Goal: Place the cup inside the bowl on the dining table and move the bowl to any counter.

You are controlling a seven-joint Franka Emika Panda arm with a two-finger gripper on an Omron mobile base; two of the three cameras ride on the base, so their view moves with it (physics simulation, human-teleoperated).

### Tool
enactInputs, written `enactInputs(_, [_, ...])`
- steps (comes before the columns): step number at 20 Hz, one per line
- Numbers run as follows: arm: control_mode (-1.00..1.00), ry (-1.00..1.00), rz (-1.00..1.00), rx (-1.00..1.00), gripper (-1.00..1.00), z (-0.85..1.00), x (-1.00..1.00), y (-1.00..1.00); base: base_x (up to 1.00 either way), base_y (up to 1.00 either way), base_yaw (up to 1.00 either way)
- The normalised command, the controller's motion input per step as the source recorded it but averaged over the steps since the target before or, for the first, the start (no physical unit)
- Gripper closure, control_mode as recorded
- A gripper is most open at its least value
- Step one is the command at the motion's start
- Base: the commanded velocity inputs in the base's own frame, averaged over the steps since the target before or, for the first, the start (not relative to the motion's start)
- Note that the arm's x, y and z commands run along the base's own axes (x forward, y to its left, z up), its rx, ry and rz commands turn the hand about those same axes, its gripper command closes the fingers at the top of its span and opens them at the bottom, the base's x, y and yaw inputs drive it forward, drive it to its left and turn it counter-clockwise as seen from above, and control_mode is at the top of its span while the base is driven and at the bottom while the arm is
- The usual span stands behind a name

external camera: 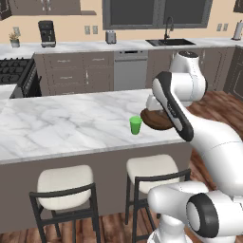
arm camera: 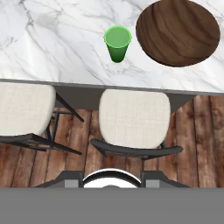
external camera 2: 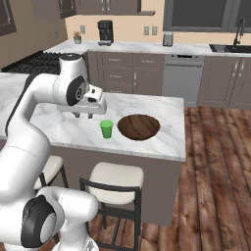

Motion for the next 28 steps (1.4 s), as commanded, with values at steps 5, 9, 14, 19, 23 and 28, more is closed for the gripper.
enactInputs(5, [-1.00,0.00,0.00,0.00,-1.00,0.00,0.00,0.00,0.00,0.00,0.00])
enactInputs(9, [-1.00,0.04,0.00,0.00,-1.00,0.00,0.02,0.01,0.00,0.00,0.00])
enactInputs(14, [-1.00,0.05,0.00,0.00,-1.00,0.00,0.12,0.13,0.00,0.00,0.00])
enactInputs(19, [-1.00,0.05,0.00,0.00,-1.00,0.00,0.29,0.13,0.00,0.00,0.00])
enactInputs(23, [-1.00,0.04,0.00,-0.01,-1.00,0.00,0.30,0.17,0.00,0.00,0.00])
enactInputs(28, [-1.00,0.02,0.00,-0.01,-1.00,0.00,0.22,0.15,0.00,0.00,0.00])
